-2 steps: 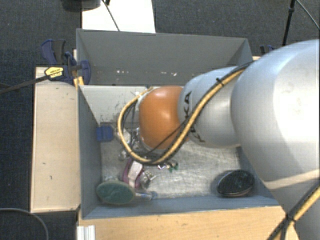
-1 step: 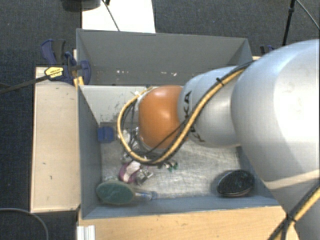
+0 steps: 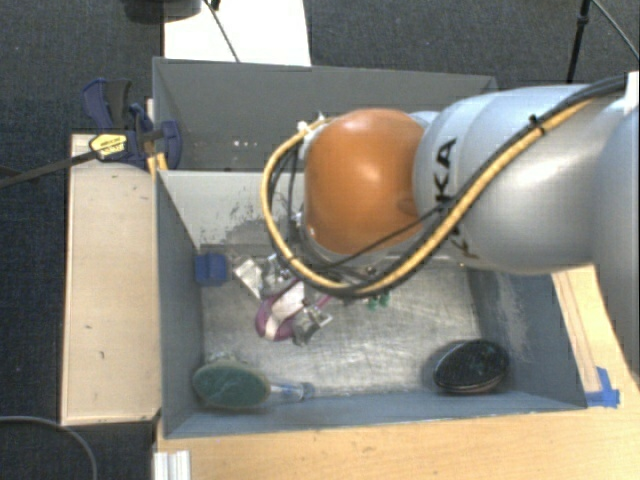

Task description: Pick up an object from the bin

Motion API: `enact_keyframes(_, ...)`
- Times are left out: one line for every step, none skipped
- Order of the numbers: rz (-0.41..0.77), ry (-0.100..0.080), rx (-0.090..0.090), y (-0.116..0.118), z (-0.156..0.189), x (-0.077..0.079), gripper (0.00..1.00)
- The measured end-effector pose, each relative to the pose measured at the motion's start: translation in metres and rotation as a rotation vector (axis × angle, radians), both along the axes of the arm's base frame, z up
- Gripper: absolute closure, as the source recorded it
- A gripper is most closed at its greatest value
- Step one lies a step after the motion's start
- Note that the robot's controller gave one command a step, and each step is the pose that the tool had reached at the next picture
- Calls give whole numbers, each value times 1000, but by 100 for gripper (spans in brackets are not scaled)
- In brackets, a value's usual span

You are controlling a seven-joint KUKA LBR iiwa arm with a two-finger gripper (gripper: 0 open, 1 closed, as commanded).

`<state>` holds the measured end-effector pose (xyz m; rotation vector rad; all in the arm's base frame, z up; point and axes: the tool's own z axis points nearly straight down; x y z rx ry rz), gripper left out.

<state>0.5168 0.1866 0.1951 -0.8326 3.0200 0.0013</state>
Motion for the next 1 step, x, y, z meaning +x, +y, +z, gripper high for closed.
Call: enact_keyframes(326,1,-3,1,58,1,100)
